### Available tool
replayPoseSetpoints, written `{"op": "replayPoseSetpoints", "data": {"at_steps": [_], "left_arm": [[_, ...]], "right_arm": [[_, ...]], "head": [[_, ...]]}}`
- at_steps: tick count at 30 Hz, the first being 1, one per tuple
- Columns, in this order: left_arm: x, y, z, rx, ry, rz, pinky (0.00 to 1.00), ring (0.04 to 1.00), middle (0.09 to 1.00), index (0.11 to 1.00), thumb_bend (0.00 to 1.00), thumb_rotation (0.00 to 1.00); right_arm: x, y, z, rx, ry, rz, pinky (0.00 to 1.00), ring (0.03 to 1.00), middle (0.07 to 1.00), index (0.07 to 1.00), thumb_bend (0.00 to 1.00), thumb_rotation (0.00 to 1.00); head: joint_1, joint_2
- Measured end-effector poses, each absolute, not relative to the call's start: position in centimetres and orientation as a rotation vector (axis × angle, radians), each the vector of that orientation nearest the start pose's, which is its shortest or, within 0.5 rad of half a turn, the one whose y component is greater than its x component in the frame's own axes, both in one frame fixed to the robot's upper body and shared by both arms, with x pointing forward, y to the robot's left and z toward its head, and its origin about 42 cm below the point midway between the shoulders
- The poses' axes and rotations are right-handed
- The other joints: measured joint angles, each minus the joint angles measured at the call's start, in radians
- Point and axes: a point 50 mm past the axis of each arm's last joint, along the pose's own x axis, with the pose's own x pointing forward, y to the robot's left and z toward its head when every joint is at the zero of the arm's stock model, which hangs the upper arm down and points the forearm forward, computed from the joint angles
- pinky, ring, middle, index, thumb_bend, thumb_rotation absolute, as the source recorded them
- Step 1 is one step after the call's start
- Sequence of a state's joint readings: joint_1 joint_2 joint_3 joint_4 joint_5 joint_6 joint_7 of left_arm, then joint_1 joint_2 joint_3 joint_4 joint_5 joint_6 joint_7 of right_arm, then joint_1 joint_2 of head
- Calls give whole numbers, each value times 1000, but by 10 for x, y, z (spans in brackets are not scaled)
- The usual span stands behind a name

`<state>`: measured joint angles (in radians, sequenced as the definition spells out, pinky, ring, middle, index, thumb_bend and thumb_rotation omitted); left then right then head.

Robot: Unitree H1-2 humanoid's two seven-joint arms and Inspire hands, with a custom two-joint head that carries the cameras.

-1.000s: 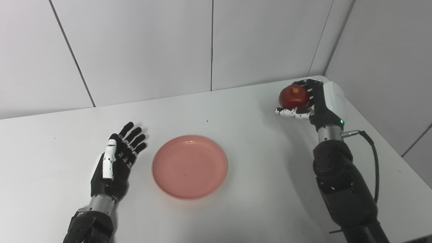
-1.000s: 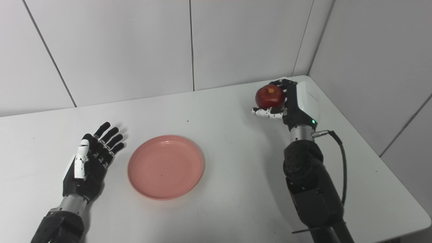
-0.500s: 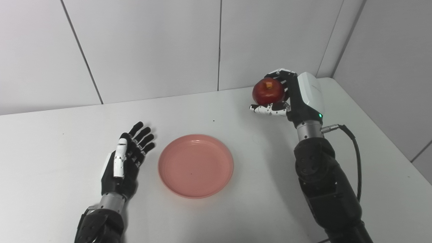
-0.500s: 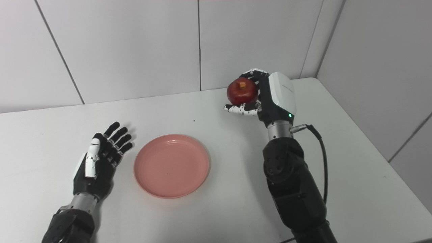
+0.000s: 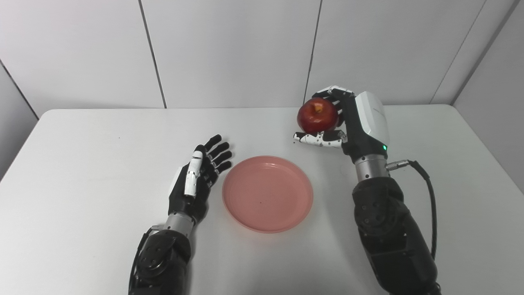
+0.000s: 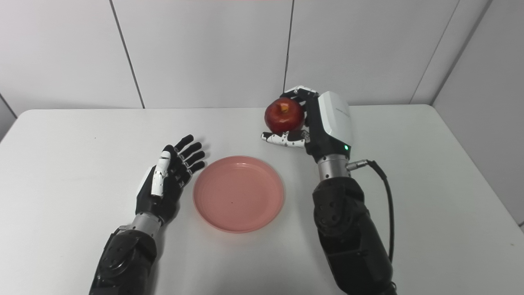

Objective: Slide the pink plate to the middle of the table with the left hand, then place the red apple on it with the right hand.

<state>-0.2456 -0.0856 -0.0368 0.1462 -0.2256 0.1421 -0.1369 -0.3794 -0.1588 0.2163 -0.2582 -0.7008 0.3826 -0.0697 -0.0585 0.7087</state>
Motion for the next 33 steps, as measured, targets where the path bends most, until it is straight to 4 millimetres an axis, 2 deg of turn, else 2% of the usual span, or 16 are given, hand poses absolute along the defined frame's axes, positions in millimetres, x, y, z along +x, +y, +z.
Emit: {"op": "replayPoseSetpoints", "data": {"at_steps": [4, 8, 18, 33], "left_arm": [[356, 132, 126, -284, 47, -278, 845, 839, 836, 831, 352, 1000], [356, 128, 126, -273, 48, -271, 869, 834, 836, 834, 364, 1000], [355, 120, 126, -274, 45, -269, 858, 840, 858, 844, 350, 1000], [355, 117, 125, -301, 23, -233, 891, 869, 887, 873, 354, 1000]], "right_arm": [[360, -166, 260, -807, -394, -94, 304, 385, 469, 487, 515, 129], [358, -155, 259, -800, -410, -67, 295, 377, 466, 487, 514, 129], [356, -129, 251, -770, -444, 44, 280, 365, 459, 487, 512, 125], [358, -123, 217, -788, -371, 105, 269, 352, 451, 487, 513, 127]], "head": [[19, 0], [74, 11], [112, 24], [123, 41]]}}
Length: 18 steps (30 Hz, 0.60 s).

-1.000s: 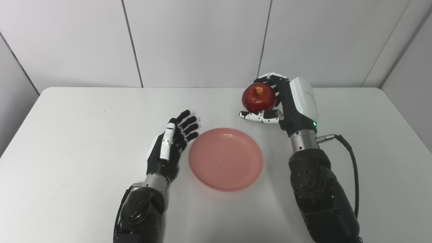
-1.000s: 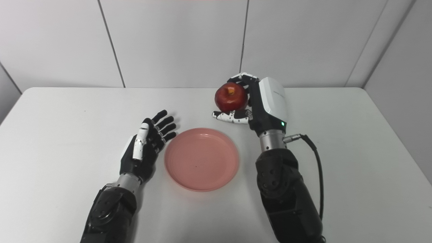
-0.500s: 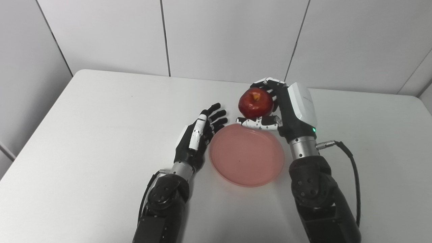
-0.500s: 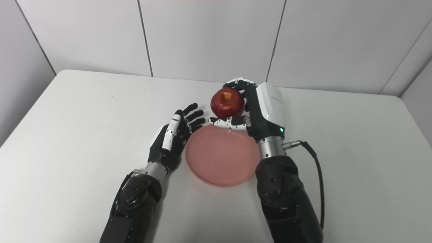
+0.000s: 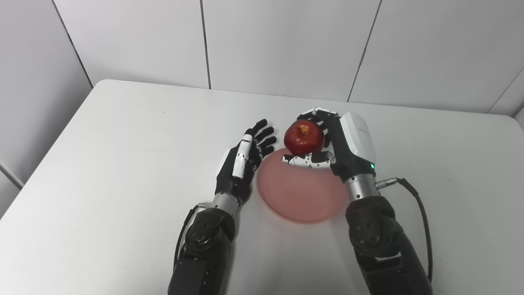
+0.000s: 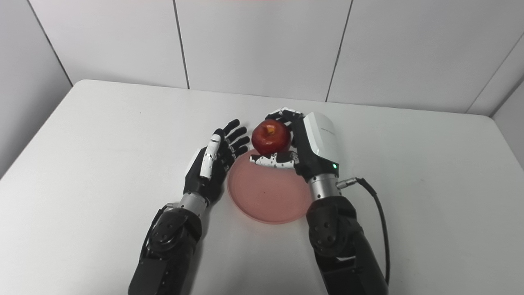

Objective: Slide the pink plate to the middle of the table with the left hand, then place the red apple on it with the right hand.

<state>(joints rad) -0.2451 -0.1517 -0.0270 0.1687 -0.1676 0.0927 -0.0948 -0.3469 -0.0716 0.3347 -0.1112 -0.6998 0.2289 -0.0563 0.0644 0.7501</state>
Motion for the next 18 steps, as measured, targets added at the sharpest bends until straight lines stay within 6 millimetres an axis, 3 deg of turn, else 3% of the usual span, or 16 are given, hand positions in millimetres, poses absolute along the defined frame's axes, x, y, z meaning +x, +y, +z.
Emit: {"op": "replayPoseSetpoints", "data": {"at_steps": [6, 18], "left_arm": [[355, 117, 124, -301, 14, -230, 911, 878, 891, 873, 370, 1000], [355, 118, 122, -303, 5, -224, 908, 891, 902, 882, 368, 1000]], "right_arm": [[355, -126, 195, -793, -312, 107, 284, 372, 471, 488, 513, 126], [349, -125, 169, -780, -235, 123, 298, 384, 474, 488, 512, 125]], "head": [[-6, 5], [-17, 9]]}}
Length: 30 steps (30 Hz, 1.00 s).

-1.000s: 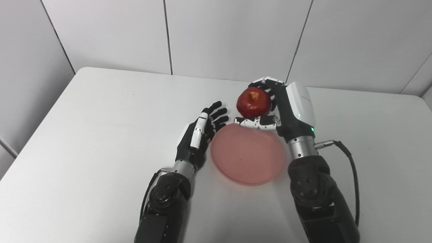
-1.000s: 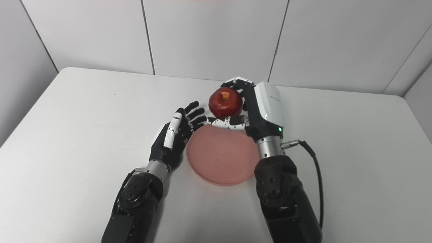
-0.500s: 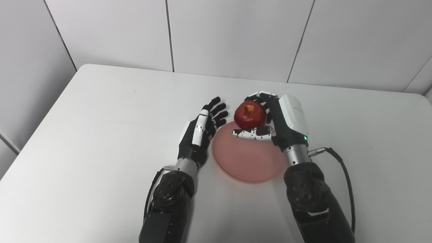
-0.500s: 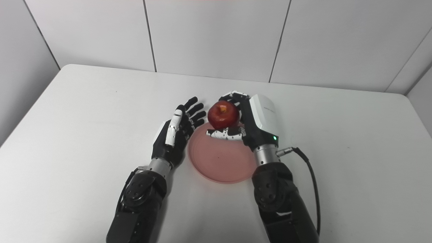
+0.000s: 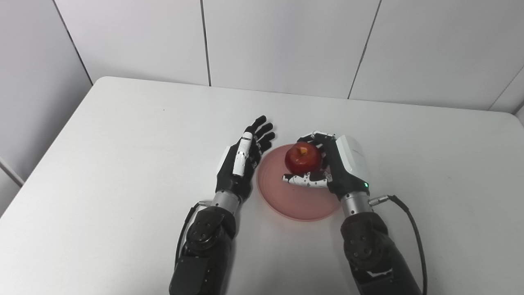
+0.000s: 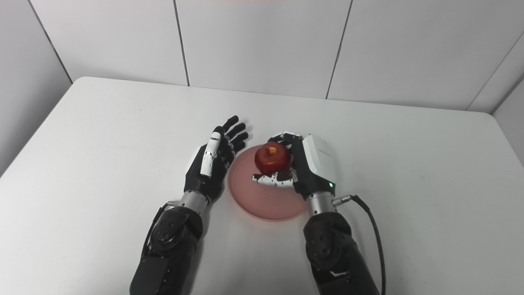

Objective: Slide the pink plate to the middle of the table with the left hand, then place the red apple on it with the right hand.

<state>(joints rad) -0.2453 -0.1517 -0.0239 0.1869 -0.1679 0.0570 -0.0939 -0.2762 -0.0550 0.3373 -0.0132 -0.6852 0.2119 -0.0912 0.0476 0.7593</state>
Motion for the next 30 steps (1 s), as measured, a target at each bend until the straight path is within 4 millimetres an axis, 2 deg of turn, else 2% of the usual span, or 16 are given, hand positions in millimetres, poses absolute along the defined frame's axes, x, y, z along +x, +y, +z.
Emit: {"op": "replayPoseSetpoints", "data": {"at_steps": [5, 19, 30], "left_arm": [[356, 119, 122, -304, 4, -222, 891, 885, 896, 877, 369, 1000], [356, 119, 122, -303, 3, -221, 874, 876, 882, 864, 366, 1000], [355, 119, 123, -303, 1, -221, 889, 882, 889, 871, 370, 1000]], "right_arm": [[345, -123, 161, -779, -214, 141, 303, 390, 479, 488, 512, 126], [342, -116, 161, -791, -229, 160, 255, 342, 446, 489, 512, 126], [342, -116, 160, -790, -231, 159, 285, 381, 474, 489, 512, 127]], "head": [[-5, 5], [-11, 9], [-20, 9]]}}
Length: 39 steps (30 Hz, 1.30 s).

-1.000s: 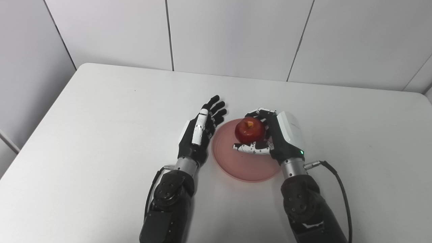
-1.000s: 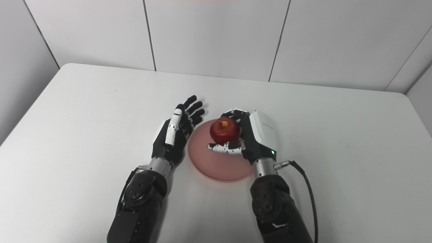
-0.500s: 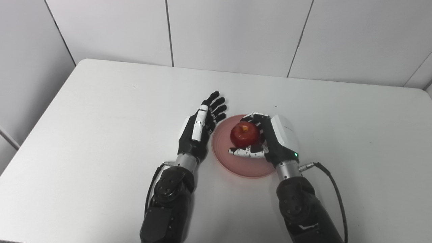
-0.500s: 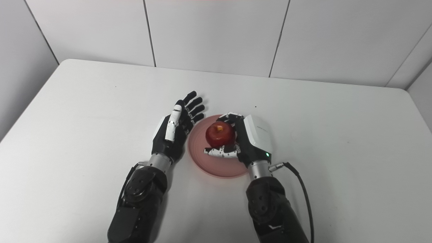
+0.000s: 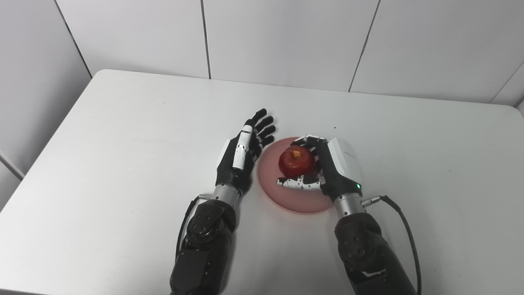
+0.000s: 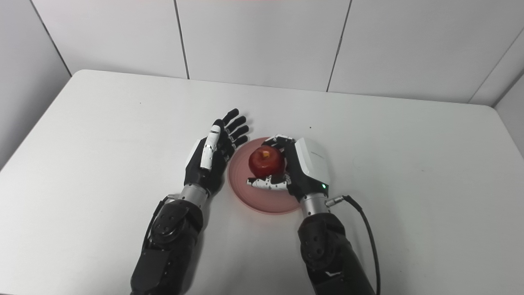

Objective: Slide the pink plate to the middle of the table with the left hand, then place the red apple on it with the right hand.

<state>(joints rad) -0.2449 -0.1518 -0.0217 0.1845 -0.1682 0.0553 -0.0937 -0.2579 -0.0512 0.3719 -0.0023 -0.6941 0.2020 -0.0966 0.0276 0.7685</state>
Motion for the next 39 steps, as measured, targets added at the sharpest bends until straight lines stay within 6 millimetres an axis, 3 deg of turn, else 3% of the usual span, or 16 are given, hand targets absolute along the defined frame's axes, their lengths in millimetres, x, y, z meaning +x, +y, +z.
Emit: {"op": "replayPoseSetpoints", "data": {"at_steps": [7, 9, 10, 18, 25, 39], "left_arm": [[355, 119, 123, -304, 2, -221, 881, 882, 889, 873, 362, 1000], [355, 119, 123, -304, 2, -221, 878, 882, 889, 871, 361, 1000], [355, 119, 122, -304, 2, -221, 879, 883, 890, 872, 359, 1000], [355, 119, 122, -304, 3, -221, 877, 883, 888, 870, 363, 1000], [355, 119, 122, -304, 3, -220, 880, 883, 892, 877, 364, 1000], [355, 120, 122, -305, 2, -219, 887, 886, 896, 881, 366, 1000]], "right_arm": [[341, -116, 160, -798, -232, 157, 385, 481, 574, 492, 521, 145], [341, -116, 160, -801, -234, 158, 419, 520, 607, 603, 779, 208], [340, -116, 160, -805, -234, 159, 428, 532, 621, 629, 835, 233], [339, -117, 159, -820, -204, 175, 536, 625, 689, 706, 990, 376], [339, -116, 160, -824, -202, 176, 623, 688, 736, 753, 1000, 444], [338, -119, 167, -838, -224, 175, 676, 746, 795, 827, 1000, 556]], "head": [[-2, 2], [-2, 2], [-2, 2], [-6, 0], [-8, 2], [-11, -2]]}}
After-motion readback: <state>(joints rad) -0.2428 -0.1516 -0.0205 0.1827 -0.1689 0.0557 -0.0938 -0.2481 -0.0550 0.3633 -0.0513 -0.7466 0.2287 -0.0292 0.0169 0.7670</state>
